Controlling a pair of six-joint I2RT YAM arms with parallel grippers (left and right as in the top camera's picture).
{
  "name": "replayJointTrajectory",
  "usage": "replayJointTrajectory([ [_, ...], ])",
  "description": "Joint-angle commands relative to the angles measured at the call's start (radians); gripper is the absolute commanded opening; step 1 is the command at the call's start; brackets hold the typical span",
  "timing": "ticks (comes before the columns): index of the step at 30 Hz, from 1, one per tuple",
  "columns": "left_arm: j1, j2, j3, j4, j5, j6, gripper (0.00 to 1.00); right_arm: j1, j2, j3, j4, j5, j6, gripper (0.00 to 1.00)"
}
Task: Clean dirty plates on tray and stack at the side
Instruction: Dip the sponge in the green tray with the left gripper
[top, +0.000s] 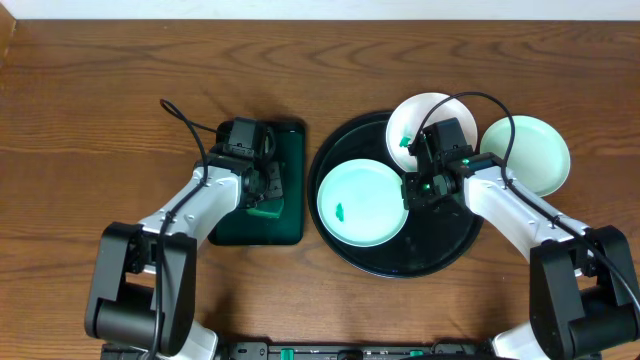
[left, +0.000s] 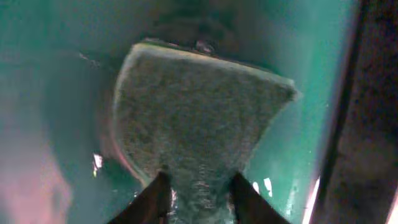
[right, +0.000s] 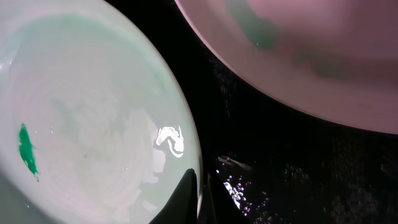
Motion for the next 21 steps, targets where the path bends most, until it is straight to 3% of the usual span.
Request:
replayJointTrajectory([
  [1, -0.002, 0.037, -0.007, -0.006, -0.005, 0.002, 0.2, 0.006, 0.006, -0.007, 0.003, 0.002, -0.006, 0.05],
  [3, -0.002, 0.037, -0.007, -0.005, -0.005, 0.002, 0.08, 0.006, 0.006, -0.007, 0.003, 0.002, -0.006, 0.05],
  [8, -0.002, 0.008, 0.005, -0.028, -0.005, 0.006, 0.07, 0.006, 0.006, -0.007, 0.002, 0.002, -0.007, 0.07],
  [14, -0.002, -0.134, 0.008, -0.045, -0.006, 0.014, 0.08, 0.006, 0.006, -0.007, -0.001, 0.002, -0.007, 0.34],
  [21, -0.001, -0.277, 0.05, -0.186, -0.111, 0.014, 0.07, 0.006, 0.006, -0.035, 0.043, 0.002, -0.006, 0.37],
])
